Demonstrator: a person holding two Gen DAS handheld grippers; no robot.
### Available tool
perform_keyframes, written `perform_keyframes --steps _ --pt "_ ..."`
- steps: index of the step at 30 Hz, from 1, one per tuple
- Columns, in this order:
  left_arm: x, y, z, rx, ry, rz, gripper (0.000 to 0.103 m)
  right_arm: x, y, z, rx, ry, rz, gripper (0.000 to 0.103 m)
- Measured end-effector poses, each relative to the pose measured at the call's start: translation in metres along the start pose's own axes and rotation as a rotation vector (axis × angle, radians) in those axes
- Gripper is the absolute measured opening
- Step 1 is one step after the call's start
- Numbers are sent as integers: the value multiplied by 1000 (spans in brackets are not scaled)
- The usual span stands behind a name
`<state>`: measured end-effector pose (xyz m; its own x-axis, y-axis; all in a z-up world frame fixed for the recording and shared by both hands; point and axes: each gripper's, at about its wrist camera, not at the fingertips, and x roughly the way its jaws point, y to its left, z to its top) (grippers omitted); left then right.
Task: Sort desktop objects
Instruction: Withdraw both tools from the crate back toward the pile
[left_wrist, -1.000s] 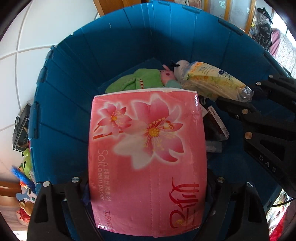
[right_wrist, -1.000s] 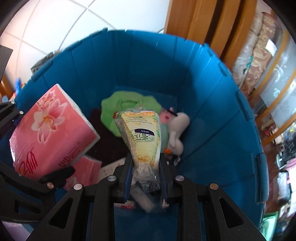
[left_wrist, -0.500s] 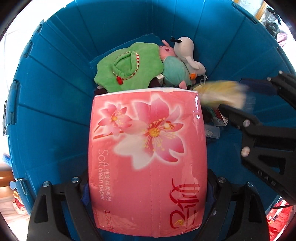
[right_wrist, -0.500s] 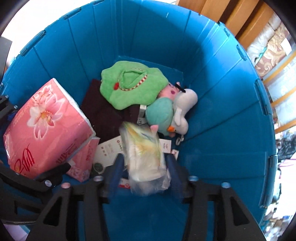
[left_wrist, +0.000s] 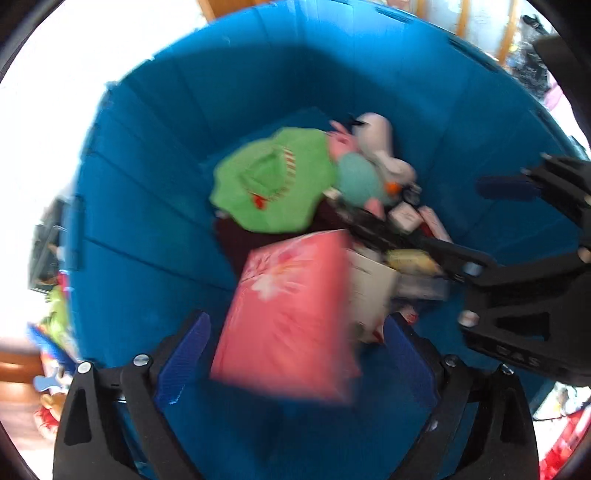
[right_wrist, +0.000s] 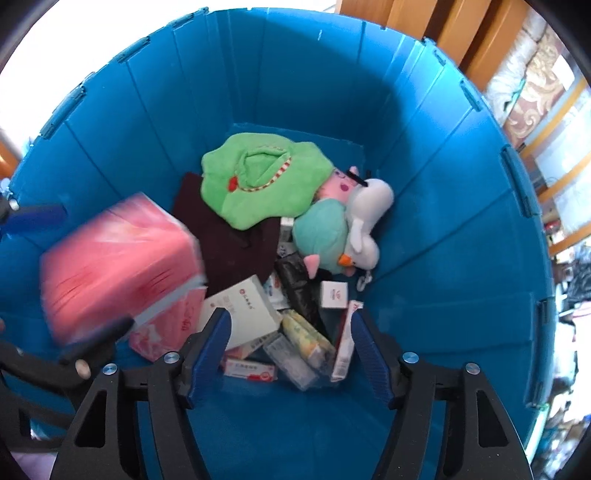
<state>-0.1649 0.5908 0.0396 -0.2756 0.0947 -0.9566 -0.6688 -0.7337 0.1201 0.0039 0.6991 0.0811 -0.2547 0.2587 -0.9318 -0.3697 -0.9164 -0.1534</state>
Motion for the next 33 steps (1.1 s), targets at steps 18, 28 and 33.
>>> perform_keyframes --steps 18,28,33 --pt "6 -5 -10 13 21 -2 96 -5 4 -1 -8 -30 -15 72" --pt "-60 22 -39 -59 -228 25 96 -49 4 -7 62 -180 35 103" --pt "-94 66 -85 -210 -417 46 96 -96 35 -11 72 -383 61 103"
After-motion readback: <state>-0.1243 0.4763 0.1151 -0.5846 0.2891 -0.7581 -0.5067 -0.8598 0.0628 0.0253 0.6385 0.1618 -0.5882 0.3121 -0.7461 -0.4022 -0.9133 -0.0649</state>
